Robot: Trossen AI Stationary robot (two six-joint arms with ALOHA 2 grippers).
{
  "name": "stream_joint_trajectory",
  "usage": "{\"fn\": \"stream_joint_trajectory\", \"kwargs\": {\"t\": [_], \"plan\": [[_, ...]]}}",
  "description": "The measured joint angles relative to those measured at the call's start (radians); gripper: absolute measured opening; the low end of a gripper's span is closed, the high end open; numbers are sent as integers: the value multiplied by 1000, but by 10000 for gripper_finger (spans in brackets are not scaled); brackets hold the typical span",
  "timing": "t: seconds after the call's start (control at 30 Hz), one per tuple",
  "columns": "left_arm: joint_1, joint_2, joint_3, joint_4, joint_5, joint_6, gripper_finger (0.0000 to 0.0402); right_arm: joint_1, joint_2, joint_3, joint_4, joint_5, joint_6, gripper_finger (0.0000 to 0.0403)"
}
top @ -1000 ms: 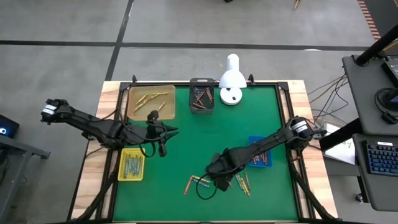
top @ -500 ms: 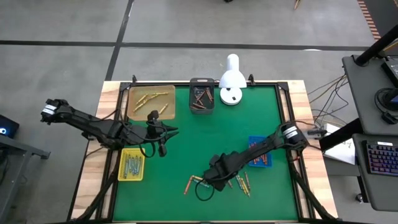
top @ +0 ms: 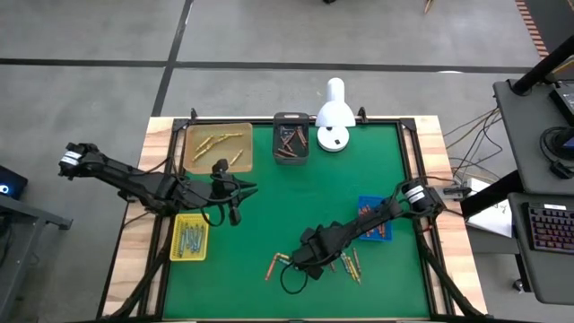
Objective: Sort crayons
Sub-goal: Put the brown crayon into the black bin
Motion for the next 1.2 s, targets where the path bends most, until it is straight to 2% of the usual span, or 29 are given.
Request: {"fn": "stream_joint_trajectory", "kwargs": {"t": [0.13,0.37,0.67,0.87,1.0,1.07,1.2], "plan": [[0,7,0,16,-22,-2,55,0,-2,-1,22,8,-15,18],[0,50,0,16,-29,-39,55,0,-35,-6,29,27,-40,13],[-22,119,0,23,-28,-114,55,-17,-177,-3,53,233,-120,12],[-83,124,0,0,-28,-158,55,-89,-269,-3,160,503,-338,12],[-131,123,0,-42,-27,-224,55,-173,-291,-5,295,618,-547,12],[-148,123,0,-58,-27,-256,55,-227,-295,-17,409,661,-671,12],[-163,122,0,-80,-27,-283,55,-353,-291,-87,777,666,-928,12]]}}
